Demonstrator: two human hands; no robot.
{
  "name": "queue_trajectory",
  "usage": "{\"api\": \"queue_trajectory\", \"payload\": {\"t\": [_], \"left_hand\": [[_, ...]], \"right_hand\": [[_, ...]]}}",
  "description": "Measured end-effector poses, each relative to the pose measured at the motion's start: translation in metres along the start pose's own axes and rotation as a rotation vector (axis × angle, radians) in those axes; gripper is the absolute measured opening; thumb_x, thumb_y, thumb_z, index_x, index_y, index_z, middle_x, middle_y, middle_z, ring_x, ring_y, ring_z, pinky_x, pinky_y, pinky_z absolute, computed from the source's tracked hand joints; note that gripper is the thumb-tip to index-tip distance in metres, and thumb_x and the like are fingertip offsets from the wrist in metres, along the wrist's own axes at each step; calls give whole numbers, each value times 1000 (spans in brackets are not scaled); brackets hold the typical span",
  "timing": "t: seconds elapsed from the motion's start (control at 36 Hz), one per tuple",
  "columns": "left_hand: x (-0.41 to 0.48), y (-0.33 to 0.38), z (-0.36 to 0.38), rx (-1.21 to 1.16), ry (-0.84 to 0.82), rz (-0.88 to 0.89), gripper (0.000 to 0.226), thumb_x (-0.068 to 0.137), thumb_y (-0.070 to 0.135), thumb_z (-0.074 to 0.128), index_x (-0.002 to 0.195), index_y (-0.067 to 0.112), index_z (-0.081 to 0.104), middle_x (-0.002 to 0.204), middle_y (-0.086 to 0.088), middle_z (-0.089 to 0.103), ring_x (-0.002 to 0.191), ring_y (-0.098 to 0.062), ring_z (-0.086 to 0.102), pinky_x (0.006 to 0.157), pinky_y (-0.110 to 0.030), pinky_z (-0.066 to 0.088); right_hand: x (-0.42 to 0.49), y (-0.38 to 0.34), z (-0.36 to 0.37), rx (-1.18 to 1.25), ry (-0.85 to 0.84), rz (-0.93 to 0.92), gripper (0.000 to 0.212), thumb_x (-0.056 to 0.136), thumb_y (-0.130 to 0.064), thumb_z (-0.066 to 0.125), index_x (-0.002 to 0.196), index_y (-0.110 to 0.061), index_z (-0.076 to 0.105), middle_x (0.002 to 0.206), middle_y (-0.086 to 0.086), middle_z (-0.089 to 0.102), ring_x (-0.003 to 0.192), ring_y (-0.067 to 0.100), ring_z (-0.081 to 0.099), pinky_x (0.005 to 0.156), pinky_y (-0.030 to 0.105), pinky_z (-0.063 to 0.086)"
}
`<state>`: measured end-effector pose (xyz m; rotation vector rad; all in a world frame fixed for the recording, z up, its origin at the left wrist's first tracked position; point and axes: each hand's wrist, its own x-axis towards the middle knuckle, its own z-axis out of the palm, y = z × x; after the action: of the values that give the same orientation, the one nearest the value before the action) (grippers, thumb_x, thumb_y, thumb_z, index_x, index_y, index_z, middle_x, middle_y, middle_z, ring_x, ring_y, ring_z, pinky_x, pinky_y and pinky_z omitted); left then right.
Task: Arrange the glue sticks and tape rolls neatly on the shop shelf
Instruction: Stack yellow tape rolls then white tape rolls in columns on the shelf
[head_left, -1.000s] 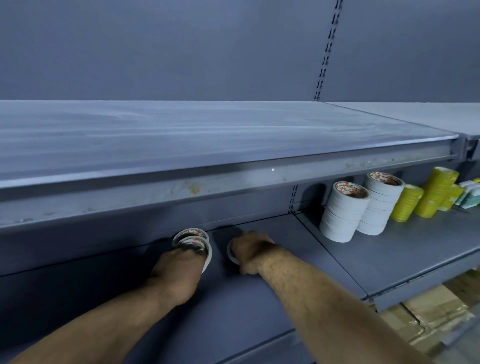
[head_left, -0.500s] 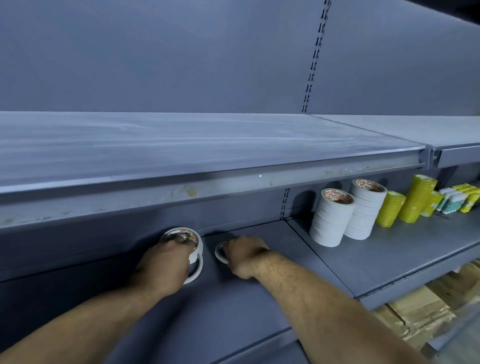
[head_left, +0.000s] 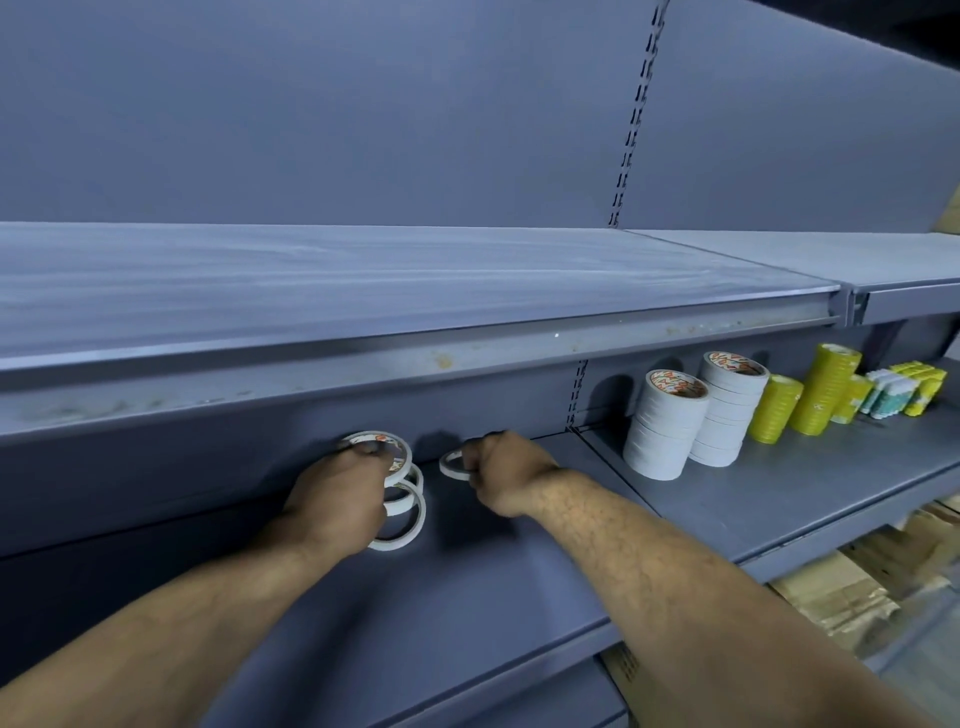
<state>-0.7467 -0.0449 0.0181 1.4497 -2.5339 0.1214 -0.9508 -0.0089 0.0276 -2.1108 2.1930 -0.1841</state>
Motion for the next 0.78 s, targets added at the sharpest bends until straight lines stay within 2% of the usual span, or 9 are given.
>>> {"api": "queue_trajectory", "payload": {"t": [0.06,0.22,0.31,0.36,0.47,0.53,0.61,0.72,0.78], "left_hand": [[1,-2,1,12,-5,16,32,85,8,54,113,23,59,119,2,63,108,-22,62,80,-31,48],[13,-2,13,-88,-7,75,28,86,12,58,112,22,62,119,-1,62,108,-25,61,83,-32,48],[21,4,20,-98,3,112,28,83,13,61,109,23,62,116,1,65,104,-25,63,82,-33,52],[25,12,22,-116,-6,128,31,81,12,60,110,20,63,116,0,65,104,-26,63,82,-35,52],[30,35,24,-194,-12,129,28,80,15,58,107,21,62,116,0,66,104,-27,63,82,-36,54],[29,53,20,-196,1,142,24,82,14,56,105,20,62,118,0,64,106,-25,61,79,-29,49],[29,85,11,-126,-2,120,27,90,15,55,116,20,61,124,-1,62,111,-24,59,73,-23,37],[30,127,3,-123,-2,111,15,88,21,54,102,23,60,118,-2,64,106,-25,60,73,-27,41],[27,150,-2,-136,25,92,15,88,21,54,101,22,62,114,-1,64,102,-26,60,72,-26,41]], "right_hand": [[-1,-1,-1,-5,15,7,14,93,-17,54,91,-31,53,110,3,65,94,23,61,71,24,42],[-8,1,-1,-8,20,84,13,94,-18,53,92,-31,53,102,0,61,86,22,58,69,25,44],[-18,9,-4,-23,16,128,19,94,-15,53,106,-26,62,111,4,64,83,23,55,68,24,41],[-27,17,-7,-12,-3,161,30,93,-13,53,119,-23,64,115,2,65,88,23,58,70,22,42],[-51,37,-14,-22,43,173,39,88,-13,53,124,-23,65,118,6,66,105,29,63,85,32,54],[-63,50,-18,-30,85,184,37,89,-13,53,123,-21,65,118,8,67,107,31,62,84,31,53],[-81,72,-25,-1,131,197,33,90,-17,53,119,-22,67,116,9,67,103,32,63,84,33,54],[-107,108,-37,18,162,169,16,94,-15,55,106,-16,65,112,7,60,99,27,59,79,34,50],[-120,129,-42,30,182,157,11,92,-15,56,101,-18,62,109,5,59,94,27,58,76,34,50]]}}
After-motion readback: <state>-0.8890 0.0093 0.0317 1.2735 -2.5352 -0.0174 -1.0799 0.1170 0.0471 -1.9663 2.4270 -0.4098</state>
